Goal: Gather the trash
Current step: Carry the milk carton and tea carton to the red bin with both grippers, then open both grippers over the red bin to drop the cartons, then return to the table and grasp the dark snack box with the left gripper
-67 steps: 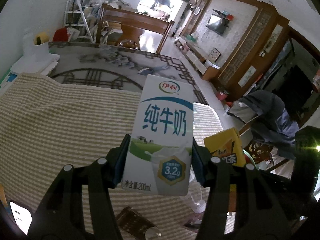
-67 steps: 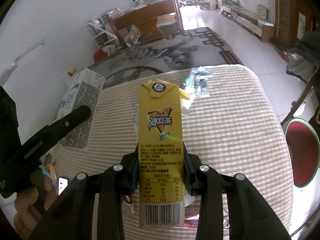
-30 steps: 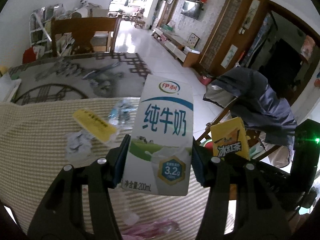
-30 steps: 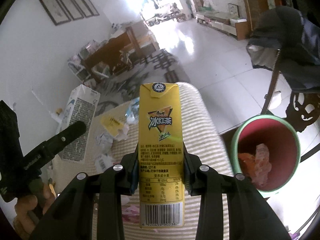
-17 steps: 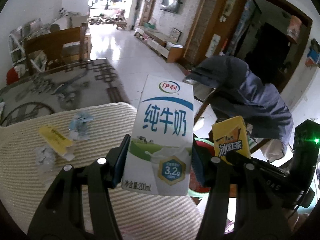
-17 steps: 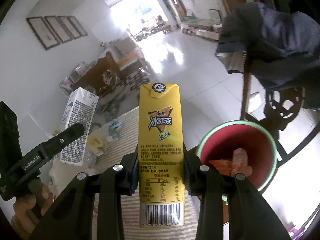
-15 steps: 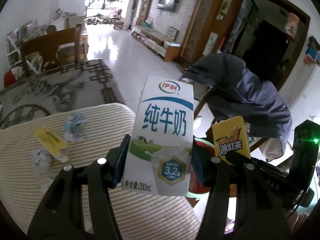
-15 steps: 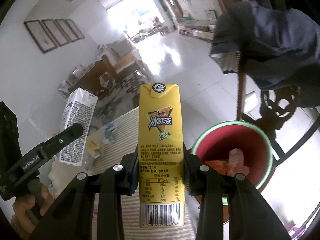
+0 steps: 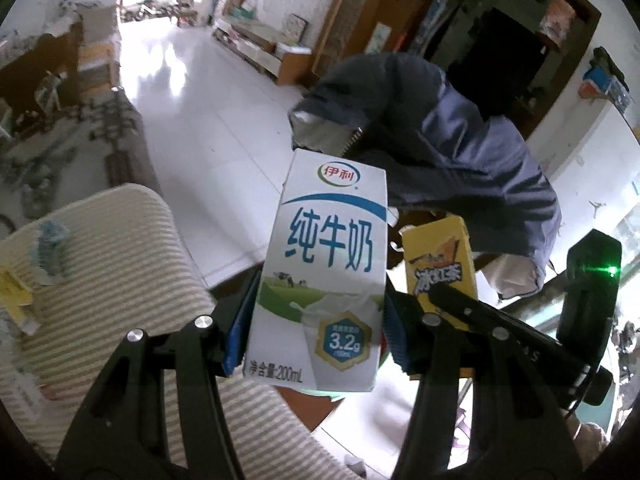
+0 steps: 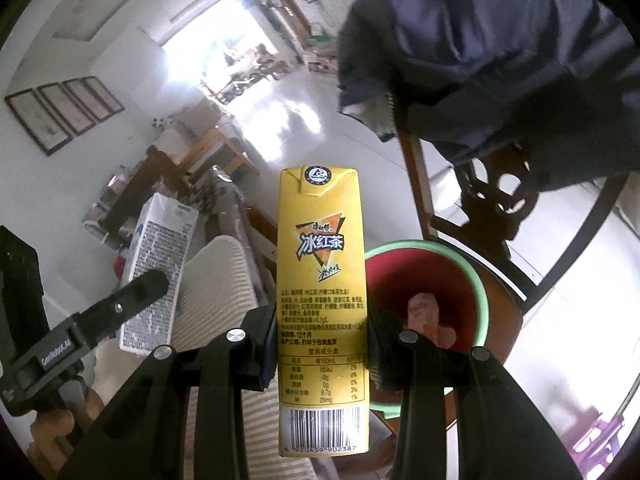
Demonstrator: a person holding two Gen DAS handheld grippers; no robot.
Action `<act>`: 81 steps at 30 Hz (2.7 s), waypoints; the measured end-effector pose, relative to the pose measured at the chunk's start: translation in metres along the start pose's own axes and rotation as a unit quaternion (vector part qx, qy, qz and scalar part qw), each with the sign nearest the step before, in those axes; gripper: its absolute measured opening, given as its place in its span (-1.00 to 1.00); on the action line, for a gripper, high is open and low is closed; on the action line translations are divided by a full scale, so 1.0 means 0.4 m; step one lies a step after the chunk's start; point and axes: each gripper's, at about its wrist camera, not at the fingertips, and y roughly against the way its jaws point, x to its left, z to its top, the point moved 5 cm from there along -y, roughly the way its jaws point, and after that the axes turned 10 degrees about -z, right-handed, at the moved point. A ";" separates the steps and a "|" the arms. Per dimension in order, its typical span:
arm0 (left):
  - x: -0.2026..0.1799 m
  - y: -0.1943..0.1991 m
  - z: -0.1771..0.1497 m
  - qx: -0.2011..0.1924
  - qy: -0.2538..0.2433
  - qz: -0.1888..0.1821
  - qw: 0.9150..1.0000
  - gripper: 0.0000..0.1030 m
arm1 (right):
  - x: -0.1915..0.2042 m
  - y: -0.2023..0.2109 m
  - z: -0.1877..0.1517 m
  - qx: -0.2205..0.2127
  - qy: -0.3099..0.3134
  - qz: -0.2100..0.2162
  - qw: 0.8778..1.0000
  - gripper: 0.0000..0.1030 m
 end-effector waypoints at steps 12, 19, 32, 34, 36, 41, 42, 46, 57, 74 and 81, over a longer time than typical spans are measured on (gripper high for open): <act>-0.004 -0.130 -0.020 0.058 0.010 -0.018 0.998 0.06 | -0.041 -0.041 0.022 0.008 -0.012 -0.019 1.000 -0.30; 0.005 -0.144 -0.025 0.065 0.009 -0.016 0.998 0.39 | -0.058 -0.047 0.028 -0.001 -0.028 -0.029 0.999 0.09; 0.008 -0.032 -0.018 0.021 -0.013 -0.009 1.000 0.39 | 0.008 -0.025 0.008 -0.007 -0.014 -0.026 1.000 0.15; 0.019 -0.003 -0.023 0.012 -0.014 -0.006 1.000 0.39 | 0.035 -0.027 -0.002 -0.004 -0.004 -0.023 1.000 0.17; 0.037 0.029 -0.034 0.005 -0.011 -0.001 1.000 0.39 | 0.072 -0.031 -0.018 0.000 0.008 -0.019 1.000 0.20; 0.102 0.106 -0.065 -0.008 0.007 0.012 1.000 0.39 | 0.167 -0.049 -0.065 0.016 0.035 -0.008 0.999 0.21; 0.124 0.129 -0.074 -0.013 0.012 0.017 1.000 0.39 | 0.185 -0.051 -0.074 0.018 0.040 -0.006 0.999 0.21; 0.207 0.216 -0.107 -0.030 0.033 0.033 0.998 0.39 | 0.278 -0.059 -0.123 0.027 0.069 0.000 0.997 0.22; 0.493 0.456 -0.302 -0.033 0.116 0.099 0.988 0.39 | 0.521 -0.078 -0.304 0.065 0.137 0.018 0.988 0.32; 0.700 0.495 -0.641 0.074 0.259 0.093 0.959 0.40 | 0.594 -0.049 -0.556 0.123 0.159 0.011 0.980 0.60; 0.680 0.448 -0.612 0.089 0.214 0.085 0.969 0.16 | 0.581 -0.026 -0.561 0.113 0.149 -0.003 0.982 0.61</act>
